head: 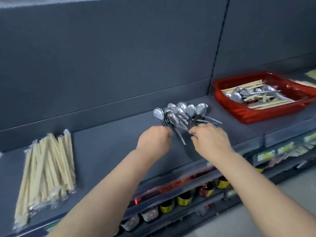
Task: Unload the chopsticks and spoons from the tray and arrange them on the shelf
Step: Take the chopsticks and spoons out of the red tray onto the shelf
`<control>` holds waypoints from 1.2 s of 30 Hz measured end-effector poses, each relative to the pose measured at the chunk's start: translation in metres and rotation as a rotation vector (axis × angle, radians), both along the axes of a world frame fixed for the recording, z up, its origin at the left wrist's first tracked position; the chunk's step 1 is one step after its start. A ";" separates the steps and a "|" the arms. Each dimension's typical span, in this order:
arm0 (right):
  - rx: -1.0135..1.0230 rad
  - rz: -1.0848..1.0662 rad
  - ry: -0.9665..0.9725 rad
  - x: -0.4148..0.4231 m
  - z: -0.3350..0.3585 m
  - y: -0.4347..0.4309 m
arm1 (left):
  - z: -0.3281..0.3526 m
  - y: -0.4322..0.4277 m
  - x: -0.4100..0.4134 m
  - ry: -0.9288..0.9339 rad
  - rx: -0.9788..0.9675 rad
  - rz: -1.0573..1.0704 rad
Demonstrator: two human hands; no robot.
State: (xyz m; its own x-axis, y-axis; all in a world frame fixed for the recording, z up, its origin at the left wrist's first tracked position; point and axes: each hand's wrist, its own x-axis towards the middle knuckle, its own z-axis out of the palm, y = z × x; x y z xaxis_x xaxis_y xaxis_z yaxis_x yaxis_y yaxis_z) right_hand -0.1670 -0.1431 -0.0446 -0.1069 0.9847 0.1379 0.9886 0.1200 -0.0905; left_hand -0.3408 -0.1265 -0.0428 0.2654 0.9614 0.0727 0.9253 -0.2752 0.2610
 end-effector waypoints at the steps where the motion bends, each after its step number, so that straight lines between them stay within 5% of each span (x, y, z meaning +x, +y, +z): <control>1: 0.017 -0.029 0.001 0.029 0.003 0.000 | 0.003 0.004 0.030 -0.031 0.004 -0.020; 12: 0.154 -0.244 0.024 0.274 0.030 0.028 | 0.037 0.055 0.279 -0.158 0.061 -0.106; 23: 0.103 -0.230 0.018 0.339 0.022 0.109 | 0.022 0.151 0.334 -0.005 0.015 -0.052; 36: -0.171 -0.094 -0.109 0.365 0.007 0.241 | 0.003 0.216 0.337 -0.114 -0.069 0.253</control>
State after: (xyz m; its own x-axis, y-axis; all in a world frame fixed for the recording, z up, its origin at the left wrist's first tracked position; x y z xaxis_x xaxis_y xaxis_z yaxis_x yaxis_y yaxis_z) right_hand 0.1983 0.0978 -0.0372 -0.0182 0.9990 -0.0396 0.9998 0.0185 0.0059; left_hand -0.0040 0.0893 -0.0397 0.0100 0.9998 0.0199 0.9259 -0.0168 0.3773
